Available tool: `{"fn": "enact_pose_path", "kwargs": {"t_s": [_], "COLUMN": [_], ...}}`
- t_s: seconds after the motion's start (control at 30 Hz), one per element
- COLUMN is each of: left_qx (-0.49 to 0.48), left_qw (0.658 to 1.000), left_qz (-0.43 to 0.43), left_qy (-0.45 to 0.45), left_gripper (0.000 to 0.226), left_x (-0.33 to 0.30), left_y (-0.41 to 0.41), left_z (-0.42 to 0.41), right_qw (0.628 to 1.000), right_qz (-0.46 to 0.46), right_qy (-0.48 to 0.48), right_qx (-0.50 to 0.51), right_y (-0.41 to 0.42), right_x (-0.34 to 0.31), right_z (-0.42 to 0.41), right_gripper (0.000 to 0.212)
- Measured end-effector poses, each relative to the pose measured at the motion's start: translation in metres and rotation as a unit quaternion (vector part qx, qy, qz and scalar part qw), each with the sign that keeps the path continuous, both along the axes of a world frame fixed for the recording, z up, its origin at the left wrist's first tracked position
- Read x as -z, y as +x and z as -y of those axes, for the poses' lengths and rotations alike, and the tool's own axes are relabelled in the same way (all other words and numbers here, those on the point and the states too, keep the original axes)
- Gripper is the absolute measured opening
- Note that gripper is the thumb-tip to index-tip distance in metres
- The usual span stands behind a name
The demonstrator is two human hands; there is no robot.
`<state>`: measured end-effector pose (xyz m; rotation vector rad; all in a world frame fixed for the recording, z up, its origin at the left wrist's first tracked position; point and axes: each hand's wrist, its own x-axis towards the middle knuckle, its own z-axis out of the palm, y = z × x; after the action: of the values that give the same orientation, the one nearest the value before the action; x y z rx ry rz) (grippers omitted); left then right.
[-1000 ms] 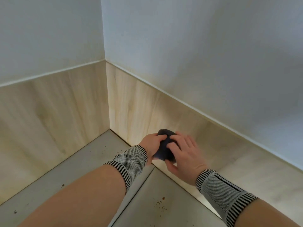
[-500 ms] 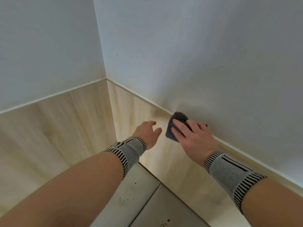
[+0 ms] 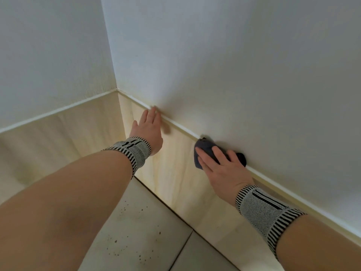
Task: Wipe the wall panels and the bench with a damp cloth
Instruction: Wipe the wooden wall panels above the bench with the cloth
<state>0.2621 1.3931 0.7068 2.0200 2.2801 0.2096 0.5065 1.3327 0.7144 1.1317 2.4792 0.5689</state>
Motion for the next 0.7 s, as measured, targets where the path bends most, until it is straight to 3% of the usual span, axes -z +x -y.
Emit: {"fn": "enact_pose_path", "kwargs": {"t_s": [0.17,0.3,0.47,0.57,0.7], "left_qx": [0.035,0.07,0.095,0.1,0.101], "left_qw": [0.998,0.997,0.994,0.993,0.992], "left_qz": [0.043,0.036,0.053,0.064,0.065], "left_qy": [0.011,0.014,0.023,0.025,0.024], "left_gripper": [0.09,0.091,0.092,0.093,0.094], "left_x": [0.01,0.009,0.012,0.012,0.011], "left_y": [-0.015,-0.028,-0.036,-0.035,-0.036], "left_z": [-0.005,-0.006,-0.005,-0.005,-0.006], "right_qw": [0.997,0.996,0.992,0.994,0.99], "right_qz": [-0.003,0.0,0.097,0.097,0.107], "right_qy": [0.068,0.064,0.032,-0.003,0.011], "right_qx": [-0.036,-0.059,-0.067,-0.044,-0.092], "right_y": [-0.057,-0.097,-0.049,-0.034,-0.069], "right_x": [0.006,0.004,0.013,0.006,0.009], "right_z": [-0.037,-0.051,-0.026,-0.013,-0.031], "right_gripper": [0.054,0.056,0.053,0.056,0.053]}}
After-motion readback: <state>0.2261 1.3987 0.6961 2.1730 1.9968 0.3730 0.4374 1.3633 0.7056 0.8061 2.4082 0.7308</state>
